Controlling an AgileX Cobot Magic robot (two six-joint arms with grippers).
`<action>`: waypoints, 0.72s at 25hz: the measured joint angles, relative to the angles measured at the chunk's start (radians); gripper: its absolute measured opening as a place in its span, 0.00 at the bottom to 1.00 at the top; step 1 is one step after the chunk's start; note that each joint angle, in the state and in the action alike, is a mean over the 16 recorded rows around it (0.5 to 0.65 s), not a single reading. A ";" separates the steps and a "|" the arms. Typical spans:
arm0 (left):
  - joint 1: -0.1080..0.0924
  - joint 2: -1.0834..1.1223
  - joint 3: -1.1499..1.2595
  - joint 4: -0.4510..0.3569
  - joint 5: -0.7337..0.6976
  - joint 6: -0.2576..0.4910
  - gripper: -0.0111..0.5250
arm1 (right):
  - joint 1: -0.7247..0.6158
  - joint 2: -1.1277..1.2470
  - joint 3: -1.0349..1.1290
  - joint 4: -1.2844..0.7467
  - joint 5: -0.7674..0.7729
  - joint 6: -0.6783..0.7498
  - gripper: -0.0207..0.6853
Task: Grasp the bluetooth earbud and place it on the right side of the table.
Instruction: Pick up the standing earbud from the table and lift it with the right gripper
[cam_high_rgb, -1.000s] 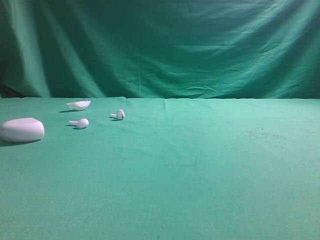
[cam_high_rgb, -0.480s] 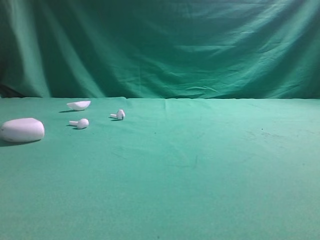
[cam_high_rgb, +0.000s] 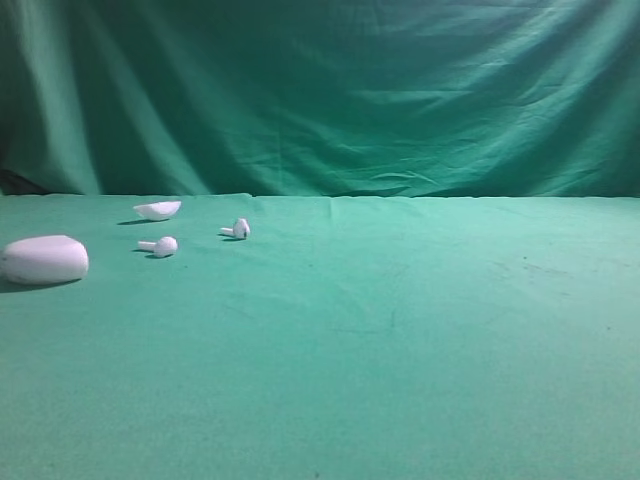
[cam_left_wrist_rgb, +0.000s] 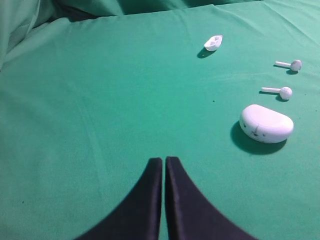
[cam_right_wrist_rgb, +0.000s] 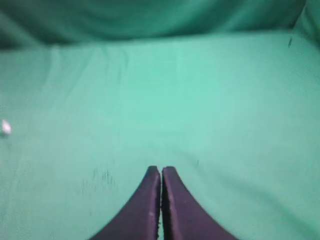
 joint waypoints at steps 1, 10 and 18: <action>0.000 0.000 0.000 0.000 0.000 0.000 0.02 | 0.000 0.042 -0.027 0.001 0.040 -0.010 0.03; 0.000 0.000 0.000 0.000 0.000 0.000 0.02 | 0.023 0.413 -0.272 0.015 0.330 -0.158 0.03; 0.000 0.000 0.000 0.000 0.000 0.000 0.02 | 0.175 0.749 -0.539 -0.020 0.495 -0.253 0.03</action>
